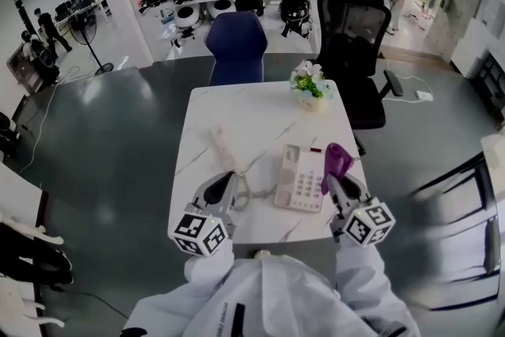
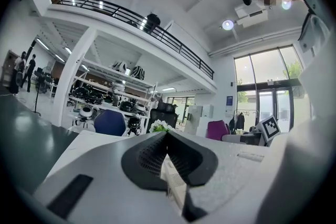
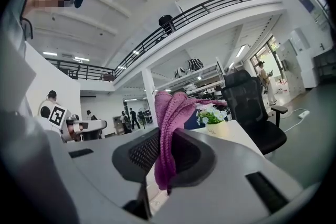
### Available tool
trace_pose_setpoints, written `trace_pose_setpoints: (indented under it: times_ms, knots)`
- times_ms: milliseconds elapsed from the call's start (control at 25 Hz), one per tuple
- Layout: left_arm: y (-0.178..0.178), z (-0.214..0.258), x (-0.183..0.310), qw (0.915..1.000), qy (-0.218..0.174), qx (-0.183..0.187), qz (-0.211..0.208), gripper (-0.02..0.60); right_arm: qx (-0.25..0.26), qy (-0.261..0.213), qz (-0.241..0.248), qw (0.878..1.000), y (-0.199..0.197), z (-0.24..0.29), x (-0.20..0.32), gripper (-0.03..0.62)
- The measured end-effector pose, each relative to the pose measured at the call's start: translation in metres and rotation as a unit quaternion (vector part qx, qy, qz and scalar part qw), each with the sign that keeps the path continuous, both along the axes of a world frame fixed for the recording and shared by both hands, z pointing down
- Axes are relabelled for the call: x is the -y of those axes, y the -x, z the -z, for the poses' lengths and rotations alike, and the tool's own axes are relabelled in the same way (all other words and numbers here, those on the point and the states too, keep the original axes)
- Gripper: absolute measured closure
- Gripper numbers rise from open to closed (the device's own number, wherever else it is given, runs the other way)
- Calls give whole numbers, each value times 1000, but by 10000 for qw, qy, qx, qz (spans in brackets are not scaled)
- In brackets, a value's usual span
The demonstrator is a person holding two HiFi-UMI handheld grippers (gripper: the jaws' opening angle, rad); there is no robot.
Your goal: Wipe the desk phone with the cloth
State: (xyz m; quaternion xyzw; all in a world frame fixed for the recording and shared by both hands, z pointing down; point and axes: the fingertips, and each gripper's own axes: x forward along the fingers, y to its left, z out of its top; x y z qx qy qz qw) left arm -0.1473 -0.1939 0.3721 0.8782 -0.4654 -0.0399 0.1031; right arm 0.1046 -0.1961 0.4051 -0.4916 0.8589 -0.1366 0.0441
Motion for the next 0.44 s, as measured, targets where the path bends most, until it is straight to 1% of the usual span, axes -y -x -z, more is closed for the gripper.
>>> trace_pose_setpoints:
  times_ms: [440]
  knots:
    - [6,1,4,10000,9,4,97,584,42,34,-107,9999,-6,-2,3,554]
